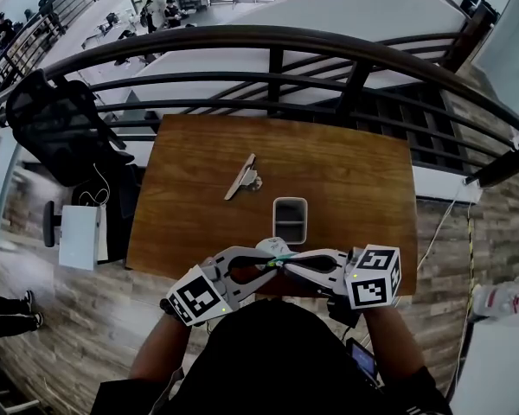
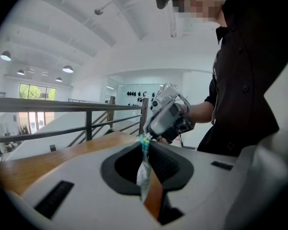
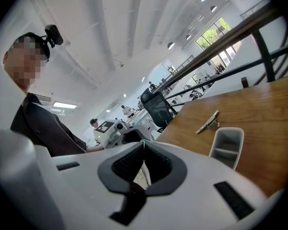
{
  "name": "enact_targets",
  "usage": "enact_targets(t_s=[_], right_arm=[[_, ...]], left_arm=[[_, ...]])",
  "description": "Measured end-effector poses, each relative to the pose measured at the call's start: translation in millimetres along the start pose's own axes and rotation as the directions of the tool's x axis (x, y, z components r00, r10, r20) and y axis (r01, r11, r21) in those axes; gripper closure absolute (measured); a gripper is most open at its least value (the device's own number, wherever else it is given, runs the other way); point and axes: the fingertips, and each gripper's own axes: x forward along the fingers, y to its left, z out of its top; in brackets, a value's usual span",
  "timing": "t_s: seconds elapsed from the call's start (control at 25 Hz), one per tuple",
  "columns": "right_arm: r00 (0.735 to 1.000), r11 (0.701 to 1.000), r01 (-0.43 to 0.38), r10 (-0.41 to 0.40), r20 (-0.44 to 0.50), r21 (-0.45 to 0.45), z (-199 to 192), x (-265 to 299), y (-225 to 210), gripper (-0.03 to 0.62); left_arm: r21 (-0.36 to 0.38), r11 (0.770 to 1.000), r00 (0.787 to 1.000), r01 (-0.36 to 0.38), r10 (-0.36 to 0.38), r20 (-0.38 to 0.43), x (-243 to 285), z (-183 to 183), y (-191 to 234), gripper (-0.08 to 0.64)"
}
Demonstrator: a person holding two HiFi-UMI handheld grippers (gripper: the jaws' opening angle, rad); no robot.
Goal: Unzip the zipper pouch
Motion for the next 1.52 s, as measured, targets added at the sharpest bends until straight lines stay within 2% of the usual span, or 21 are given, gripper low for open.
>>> enact_targets(t_s=[0.64,1.08,1.24,1.36,1.52], right_arm=[[0.998,1.000,0.029,-0.030,-0.063,-0.010,-14.6,-11.8,-10.5,0.591],[0.980,0.989,0.130,-0.139,-0.141,-0.075,-23.0,-14.7,-15.3,0.591],[0.958,0.968,0.225,-0.240,-0.157,-0.108,-25.9,-25.4,-33.0,0.593],[0.963,0.970,0.220,-0.232,-0.138,-0.101,-21.3,-31.5,-33.0,0.594],[0.958,0.965,0.233,-0.249,-0.140,-0.121,-19.6,-31.3,-35.3,0.594]], left_arm=[[0.047,0.999,0.998,0.023,-0.021,-0.055,9.0,-8.1,-10.4,0.512],[0.099,0.994,0.994,0.036,-0.026,-0.104,14.4,-15.6,-14.8,0.512],[0.067,0.998,0.996,0.019,-0.013,-0.088,5.1,-15.7,-8.7,0.514],[0.020,0.999,0.999,0.026,-0.025,-0.046,-3.4,-10.8,-3.6,0.514],[0.025,1.000,0.999,0.014,-0.013,-0.049,-0.4,-10.5,-2.0,0.514]])
